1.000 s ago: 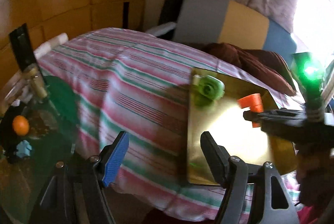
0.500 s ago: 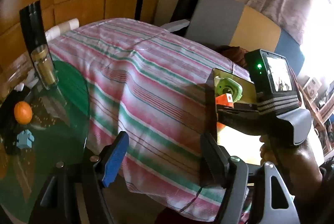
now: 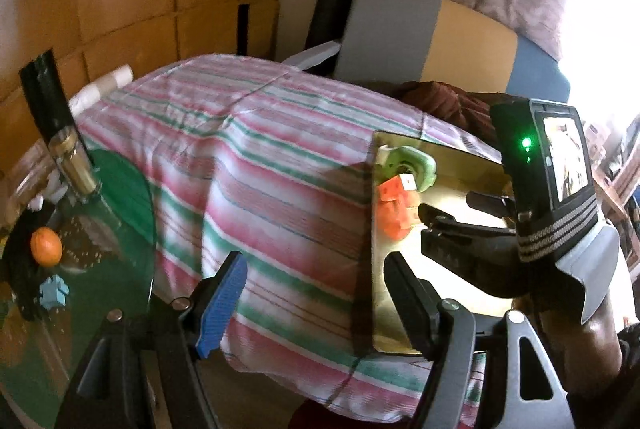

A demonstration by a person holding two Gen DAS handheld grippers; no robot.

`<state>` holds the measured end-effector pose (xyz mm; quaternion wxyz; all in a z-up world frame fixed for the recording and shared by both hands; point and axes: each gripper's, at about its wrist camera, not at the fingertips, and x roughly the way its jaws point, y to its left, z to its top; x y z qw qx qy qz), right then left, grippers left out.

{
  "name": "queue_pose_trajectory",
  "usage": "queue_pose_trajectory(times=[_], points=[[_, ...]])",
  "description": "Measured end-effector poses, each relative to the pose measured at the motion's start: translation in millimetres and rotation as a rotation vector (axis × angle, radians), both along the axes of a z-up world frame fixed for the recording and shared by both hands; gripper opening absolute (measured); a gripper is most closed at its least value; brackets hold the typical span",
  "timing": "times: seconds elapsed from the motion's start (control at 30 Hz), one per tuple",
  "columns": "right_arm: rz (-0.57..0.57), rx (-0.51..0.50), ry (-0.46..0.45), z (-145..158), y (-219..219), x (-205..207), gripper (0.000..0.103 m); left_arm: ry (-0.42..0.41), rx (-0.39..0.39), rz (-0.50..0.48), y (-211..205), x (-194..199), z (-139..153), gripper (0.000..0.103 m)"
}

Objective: Organize rigid objects
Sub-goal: 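Carry the orange cubes into the gold tray and open the right tool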

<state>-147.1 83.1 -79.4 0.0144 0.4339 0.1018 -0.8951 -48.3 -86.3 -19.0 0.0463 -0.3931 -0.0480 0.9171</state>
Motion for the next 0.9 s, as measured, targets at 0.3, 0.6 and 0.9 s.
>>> queue_pose_trajectory(times=[0.3, 0.6, 0.9], points=[[-0.057, -0.005, 0.045, 12.4, 30.9, 24.8, 0.064, 0.056, -0.032, -0.094, 37.6, 7.5, 21.5, 0.072], [-0.114, 0.008, 0.096, 26.0, 59.4, 49.8, 0.065, 0.073, -0.054, -0.221, 80.4, 15.0, 30.1, 0.072], [-0.244, 0.020, 0.126, 40.4, 123.2, 77.3, 0.067, 0.075, -0.069, -0.384, 135.9, 20.4, 31.5, 0.072]])
